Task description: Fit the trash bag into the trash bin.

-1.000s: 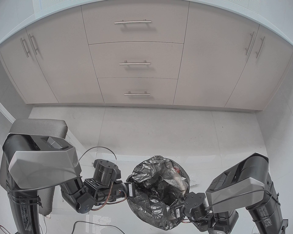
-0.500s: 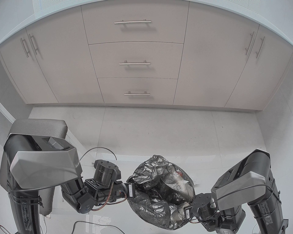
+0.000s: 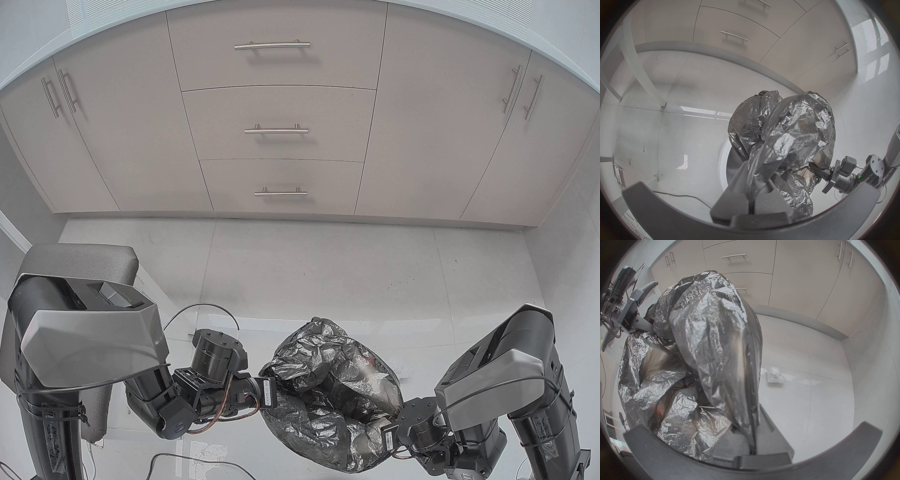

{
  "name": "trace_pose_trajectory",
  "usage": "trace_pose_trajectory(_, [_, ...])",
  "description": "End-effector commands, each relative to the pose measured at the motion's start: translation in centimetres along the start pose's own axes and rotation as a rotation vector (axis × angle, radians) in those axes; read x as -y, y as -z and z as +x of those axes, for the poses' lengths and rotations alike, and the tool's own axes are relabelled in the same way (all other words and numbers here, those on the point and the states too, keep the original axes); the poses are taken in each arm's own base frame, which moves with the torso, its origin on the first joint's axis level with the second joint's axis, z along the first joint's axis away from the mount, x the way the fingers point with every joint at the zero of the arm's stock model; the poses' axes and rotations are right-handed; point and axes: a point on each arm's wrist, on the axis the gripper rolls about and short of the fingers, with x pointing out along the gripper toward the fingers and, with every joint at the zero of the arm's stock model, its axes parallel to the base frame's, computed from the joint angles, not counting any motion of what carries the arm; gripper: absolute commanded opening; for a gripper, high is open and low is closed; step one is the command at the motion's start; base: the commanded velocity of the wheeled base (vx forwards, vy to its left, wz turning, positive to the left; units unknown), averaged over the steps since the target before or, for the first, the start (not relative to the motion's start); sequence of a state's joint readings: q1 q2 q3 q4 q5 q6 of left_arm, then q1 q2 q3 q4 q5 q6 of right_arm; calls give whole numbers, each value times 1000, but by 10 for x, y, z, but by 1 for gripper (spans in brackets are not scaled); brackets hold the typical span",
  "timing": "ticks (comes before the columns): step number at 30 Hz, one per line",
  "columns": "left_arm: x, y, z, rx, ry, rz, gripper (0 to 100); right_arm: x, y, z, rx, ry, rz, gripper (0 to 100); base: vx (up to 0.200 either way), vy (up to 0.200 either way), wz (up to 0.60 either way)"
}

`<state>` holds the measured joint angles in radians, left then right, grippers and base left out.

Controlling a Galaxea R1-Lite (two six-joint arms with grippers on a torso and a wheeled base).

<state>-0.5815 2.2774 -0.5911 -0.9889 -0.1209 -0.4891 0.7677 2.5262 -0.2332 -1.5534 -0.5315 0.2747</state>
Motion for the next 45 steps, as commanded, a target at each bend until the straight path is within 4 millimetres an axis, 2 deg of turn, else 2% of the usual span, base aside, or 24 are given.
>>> trace_pose_trajectory(1, [0,-1,-1,2,1,0,0,0,0,1,9,-1,6,100,0,0,0])
trace_pose_trajectory(10, [0,-1,-1,5,2,4,0,-1,-1,0,11,-7,7,100,0,0,0])
trace_pose_trajectory(14, [0,0,-1,2,1,5,0,-3,-4,-14,15,-47,-7,100,0,0,0])
trace_pose_trajectory(15, [0,0,-1,2,1,5,0,-6,-8,-26,20,-105,-15,100,0,0,0])
trace_pose_trajectory(16, [0,0,-1,2,1,5,0,-6,-8,-27,20,-112,-16,100,0,0,0])
trace_pose_trajectory(17, [0,0,-1,2,1,5,0,-7,-16,-47,41,-184,-10,100,0,0,0])
trace_pose_trajectory(19, [0,-1,-1,3,2,5,0,-8,-25,-61,76,-232,3,100,0,0,0])
trace_pose_trajectory(20, [0,-1,-1,3,2,6,0,-8,-37,-70,127,-257,18,100,0,0,0])
trace_pose_trajectory(21, [1,-1,-1,4,4,8,0,-8,-45,-74,161,-268,32,100,0,0,0])
trace_pose_trajectory(23, [1,-1,-1,4,4,8,0,-9,-77,-78,300,-292,60,100,0,0,0])
trace_pose_trajectory(26, [1,-2,-1,7,6,7,0,-8,-106,-52,400,-281,29,100,0,0,0])
trace_pose_trajectory(27, [1,-2,0,9,5,6,0,-10,-110,-46,412,-279,22,100,0,0,0])
trace_pose_trajectory(28, [0,-3,0,12,6,5,0,-14,-113,-31,424,-276,17,100,0,0,0])
trace_pose_trajectory(31, [-3,-8,-1,53,20,-1,0,-24,-111,-1,411,-261,17,100,0,0,0])
trace_pose_trajectory(34, [-5,-8,3,75,46,4,0,-32,-105,19,404,-274,10,100,0,0,0])
trace_pose_trajectory(38, [-9,-7,8,79,48,36,0,-38,-100,37,394,-278,6,100,0,0,0])
trace_pose_trajectory(45, [-10,-6,10,86,52,59,0,-35,-98,43,392,-265,10,100,0,0,0])
